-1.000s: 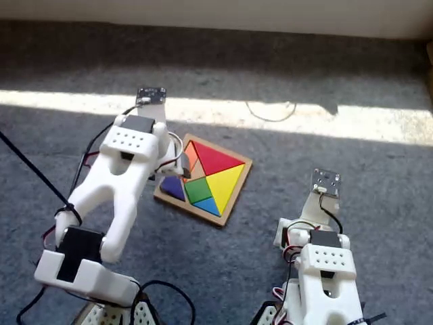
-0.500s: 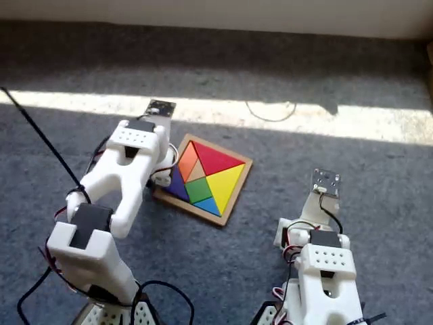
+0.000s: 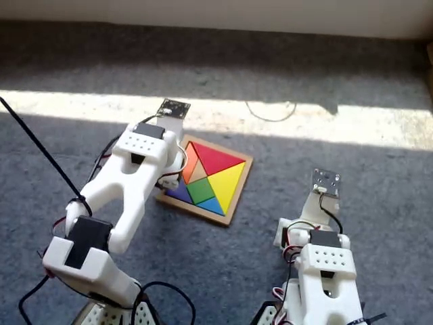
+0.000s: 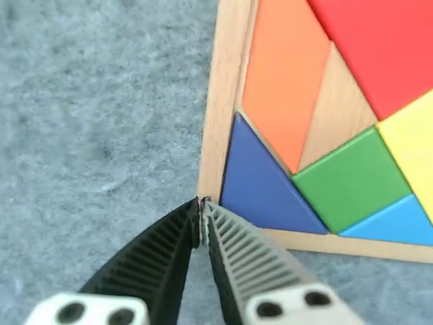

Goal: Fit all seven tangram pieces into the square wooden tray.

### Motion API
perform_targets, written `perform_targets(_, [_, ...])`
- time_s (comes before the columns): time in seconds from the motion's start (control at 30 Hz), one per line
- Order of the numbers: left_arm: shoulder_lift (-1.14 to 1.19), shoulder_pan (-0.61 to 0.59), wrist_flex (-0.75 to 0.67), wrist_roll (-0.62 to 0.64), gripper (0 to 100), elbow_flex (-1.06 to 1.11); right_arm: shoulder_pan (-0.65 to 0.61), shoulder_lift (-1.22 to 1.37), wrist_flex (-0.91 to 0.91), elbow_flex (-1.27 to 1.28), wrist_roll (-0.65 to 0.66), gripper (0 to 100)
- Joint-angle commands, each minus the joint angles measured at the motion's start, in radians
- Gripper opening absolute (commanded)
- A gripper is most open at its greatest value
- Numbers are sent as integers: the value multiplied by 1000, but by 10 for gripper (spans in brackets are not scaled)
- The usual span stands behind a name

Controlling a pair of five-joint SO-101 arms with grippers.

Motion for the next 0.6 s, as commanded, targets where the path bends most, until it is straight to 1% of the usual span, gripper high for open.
perform_targets(0.0, [-64, -10, -54, -11, 35, 1, 12, -8, -13, 1, 11, 5])
perform_targets(0.07, [-45, -44, -87, -12, 38, -1, 12, -8, -13, 1, 11, 5])
perform_targets(0.17, [7, -67, -98, -14, 38, -24, 12, -8, -13, -1, 11, 5])
perform_targets(0.33, [93, -54, -89, -31, 35, -74, 12, -8, -13, -1, 11, 5])
perform_targets(0.43, [93, 2, -51, -86, 34, -65, 12, -8, -13, -1, 11, 5])
perform_targets(0.57, [42, 124, -12, -63, 2, -35, 12, -8, -13, -1, 11, 5])
